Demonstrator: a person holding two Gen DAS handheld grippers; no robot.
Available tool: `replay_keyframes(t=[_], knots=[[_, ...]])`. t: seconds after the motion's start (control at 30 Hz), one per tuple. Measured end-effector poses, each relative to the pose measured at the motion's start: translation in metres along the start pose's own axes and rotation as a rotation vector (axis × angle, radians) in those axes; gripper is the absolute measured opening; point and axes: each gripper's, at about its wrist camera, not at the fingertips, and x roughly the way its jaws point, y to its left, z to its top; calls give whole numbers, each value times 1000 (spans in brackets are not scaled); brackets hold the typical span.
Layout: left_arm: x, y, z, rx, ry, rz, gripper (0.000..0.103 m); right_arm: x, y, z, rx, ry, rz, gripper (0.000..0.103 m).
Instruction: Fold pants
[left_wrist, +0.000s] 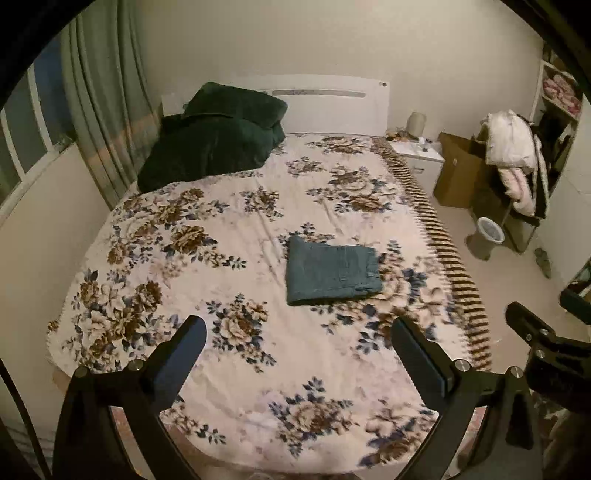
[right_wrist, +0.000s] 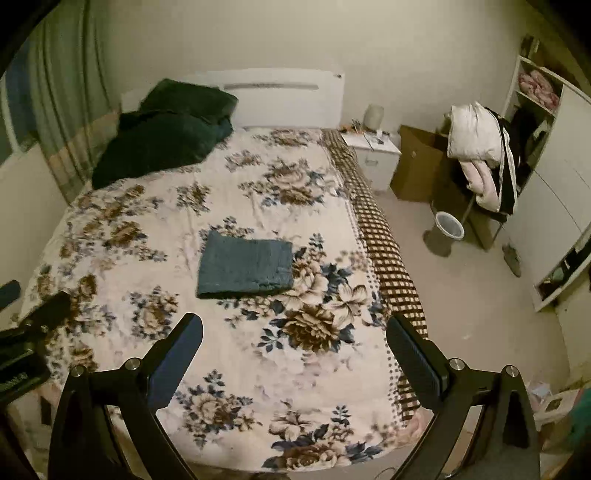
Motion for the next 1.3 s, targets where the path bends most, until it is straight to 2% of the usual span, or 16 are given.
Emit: replay_keyframes(t=[0.23, 0.37, 0.53, 0.63, 0.83, 1.07, 1.2, 1.3], knots=[[-64, -10, 1, 7, -69, 18, 102, -80, -9, -1, -27, -41, 35, 101], [-85, -12, 1, -7, -92, 20, 102, -120, -15, -1, -34, -69, 50, 101], [-101, -14, 0, -22, -117, 20, 102, -147, -23, -4, -16, -79, 75, 101], [-104, -18, 0, -26, -142, 28, 102, -150, -32, -2, 4, -85, 86, 101], [-94, -28, 9, -20, -170, 26, 103, -129, -54, 15, 40, -93, 105, 103], [-67, -33, 23, -41, -181, 73, 103, -92, -65, 35, 36, -119, 45, 103], [-46, -35, 29, -43, -164, 104, 103, -64, -66, 46, 27, -118, 12, 103], [-30, -37, 31, -47, -145, 101, 103, -44, -68, 51, 24, -113, 2, 103]])
